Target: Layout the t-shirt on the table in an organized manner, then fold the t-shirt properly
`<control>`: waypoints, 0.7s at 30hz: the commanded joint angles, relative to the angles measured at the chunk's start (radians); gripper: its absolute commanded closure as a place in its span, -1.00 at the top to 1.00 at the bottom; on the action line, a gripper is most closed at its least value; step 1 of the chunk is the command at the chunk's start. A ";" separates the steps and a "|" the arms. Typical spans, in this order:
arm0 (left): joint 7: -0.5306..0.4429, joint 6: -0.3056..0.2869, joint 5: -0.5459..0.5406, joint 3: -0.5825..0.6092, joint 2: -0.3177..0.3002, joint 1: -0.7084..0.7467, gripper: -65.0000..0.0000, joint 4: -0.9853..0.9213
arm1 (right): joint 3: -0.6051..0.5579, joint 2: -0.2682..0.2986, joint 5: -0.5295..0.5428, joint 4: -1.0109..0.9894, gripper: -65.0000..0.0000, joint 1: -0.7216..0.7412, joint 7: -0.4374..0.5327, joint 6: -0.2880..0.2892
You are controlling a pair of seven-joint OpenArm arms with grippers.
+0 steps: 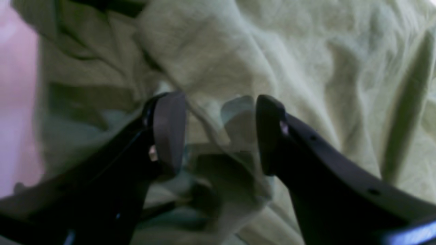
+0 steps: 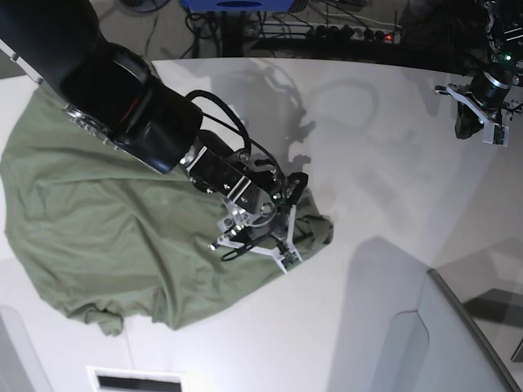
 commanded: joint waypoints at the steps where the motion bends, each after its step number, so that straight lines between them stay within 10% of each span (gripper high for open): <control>1: -0.020 0.007 -0.011 -0.011 -0.017 0.003 -1.00 0.013 | 0.004 -0.017 -0.007 0.034 -0.08 0.024 0.021 -0.010; 21: -0.023 0.007 -0.011 -0.011 -0.017 0.003 -1.00 0.013 | 0.004 -0.017 -0.007 -0.010 -0.08 0.015 0.027 -0.013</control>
